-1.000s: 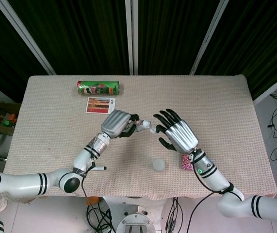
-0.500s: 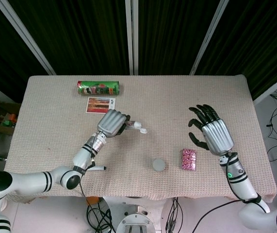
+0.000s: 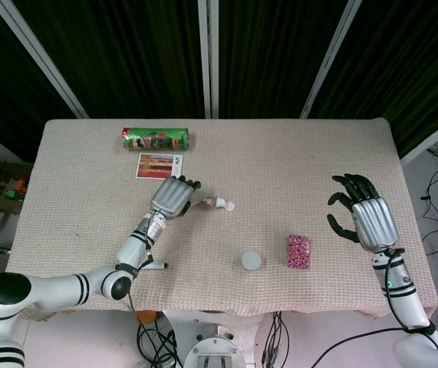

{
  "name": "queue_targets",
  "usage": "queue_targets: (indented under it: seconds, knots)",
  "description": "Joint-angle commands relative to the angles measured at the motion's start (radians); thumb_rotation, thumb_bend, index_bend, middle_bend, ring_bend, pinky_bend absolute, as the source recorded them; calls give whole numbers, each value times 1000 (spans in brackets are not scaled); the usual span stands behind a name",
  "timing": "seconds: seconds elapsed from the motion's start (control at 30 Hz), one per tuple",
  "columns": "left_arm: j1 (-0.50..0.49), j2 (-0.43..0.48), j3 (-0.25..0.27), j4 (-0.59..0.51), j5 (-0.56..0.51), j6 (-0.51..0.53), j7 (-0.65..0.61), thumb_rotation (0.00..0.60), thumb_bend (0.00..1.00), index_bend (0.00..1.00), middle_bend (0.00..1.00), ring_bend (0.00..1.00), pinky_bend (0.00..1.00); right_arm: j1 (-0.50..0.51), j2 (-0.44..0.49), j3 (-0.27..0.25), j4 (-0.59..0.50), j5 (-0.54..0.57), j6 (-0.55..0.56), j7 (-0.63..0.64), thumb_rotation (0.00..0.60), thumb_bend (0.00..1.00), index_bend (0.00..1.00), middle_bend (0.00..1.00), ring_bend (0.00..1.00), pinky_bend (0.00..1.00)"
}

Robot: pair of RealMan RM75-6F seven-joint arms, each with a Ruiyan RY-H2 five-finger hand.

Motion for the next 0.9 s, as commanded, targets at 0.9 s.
queue_targets:
  seconds: [0.9]
  knots:
    - [677, 510, 285, -288, 434, 654, -386, 600, 332, 230, 290, 209, 223, -220, 132, -108, -7, -27, 60, 186, 600, 312, 133, 135, 90, 193]
